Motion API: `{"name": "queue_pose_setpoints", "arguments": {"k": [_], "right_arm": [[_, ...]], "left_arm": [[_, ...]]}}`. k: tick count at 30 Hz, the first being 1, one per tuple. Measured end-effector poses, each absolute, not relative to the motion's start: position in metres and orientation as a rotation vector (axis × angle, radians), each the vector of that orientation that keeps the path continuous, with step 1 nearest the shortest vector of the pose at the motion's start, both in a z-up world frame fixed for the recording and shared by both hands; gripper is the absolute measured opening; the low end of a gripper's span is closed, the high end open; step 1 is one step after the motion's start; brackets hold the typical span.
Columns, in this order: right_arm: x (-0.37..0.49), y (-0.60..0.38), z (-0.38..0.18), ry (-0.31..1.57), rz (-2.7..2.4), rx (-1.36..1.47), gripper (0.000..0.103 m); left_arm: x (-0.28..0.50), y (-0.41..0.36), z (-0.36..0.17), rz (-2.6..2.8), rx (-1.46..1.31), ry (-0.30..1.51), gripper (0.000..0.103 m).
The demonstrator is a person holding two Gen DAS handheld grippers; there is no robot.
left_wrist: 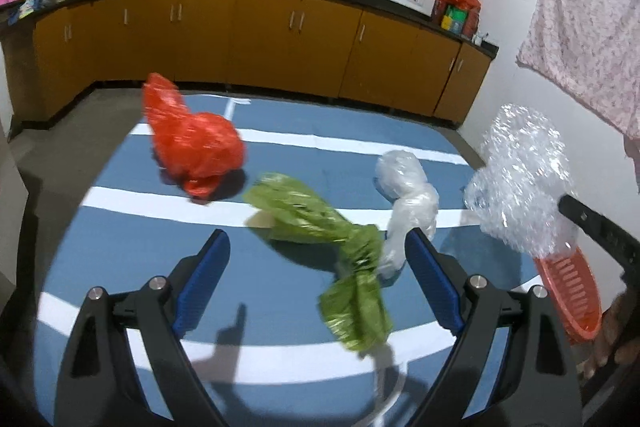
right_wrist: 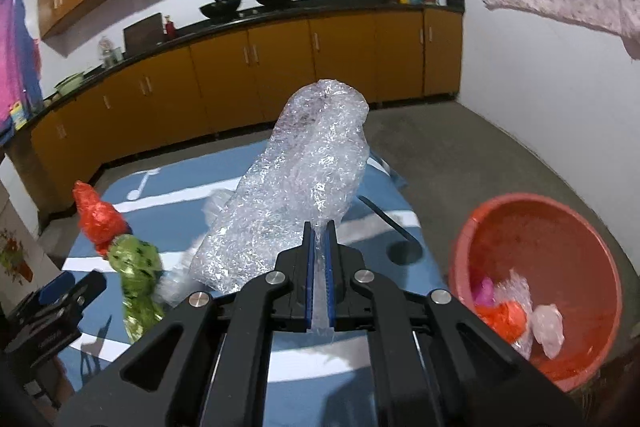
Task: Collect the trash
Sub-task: 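Grasp the bubble wrap with the right tool while the left tool grasps the green bag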
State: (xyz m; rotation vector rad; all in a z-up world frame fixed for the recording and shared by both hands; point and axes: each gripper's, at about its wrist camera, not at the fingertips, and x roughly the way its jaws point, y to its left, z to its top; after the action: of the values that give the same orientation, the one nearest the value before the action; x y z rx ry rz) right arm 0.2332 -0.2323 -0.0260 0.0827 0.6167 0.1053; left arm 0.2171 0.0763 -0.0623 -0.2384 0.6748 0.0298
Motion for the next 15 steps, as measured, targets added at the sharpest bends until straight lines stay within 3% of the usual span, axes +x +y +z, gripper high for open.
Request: {"name": "queue_pose_setpoints", "arguments": {"k": [3, 7, 9, 15], "right_arm": [[0.232, -0.241, -0.031, 0.629, 0.093, 0.09, 0.005], [0.23, -0.249, -0.036, 0.64, 0.081, 0.101, 0.005], [0.23, -0.252, -0.037, 0.644, 0.077, 0.111, 0.005], [0.229, -0.257, -0.04, 0.654, 0.087, 0.129, 0.005]], "left_arm": [[0.234, 0.066, -0.071, 0.036, -0.231, 0.715, 0.086], [0.251, 0.063, -0.086, 0.05, -0.241, 0.785, 0.064], [0.256, 0.066, -0.093, 0.064, -0.251, 0.809, 0.06], [0.266, 0.067, -0.103, 0.072, -0.253, 0.861, 0.059]]}}
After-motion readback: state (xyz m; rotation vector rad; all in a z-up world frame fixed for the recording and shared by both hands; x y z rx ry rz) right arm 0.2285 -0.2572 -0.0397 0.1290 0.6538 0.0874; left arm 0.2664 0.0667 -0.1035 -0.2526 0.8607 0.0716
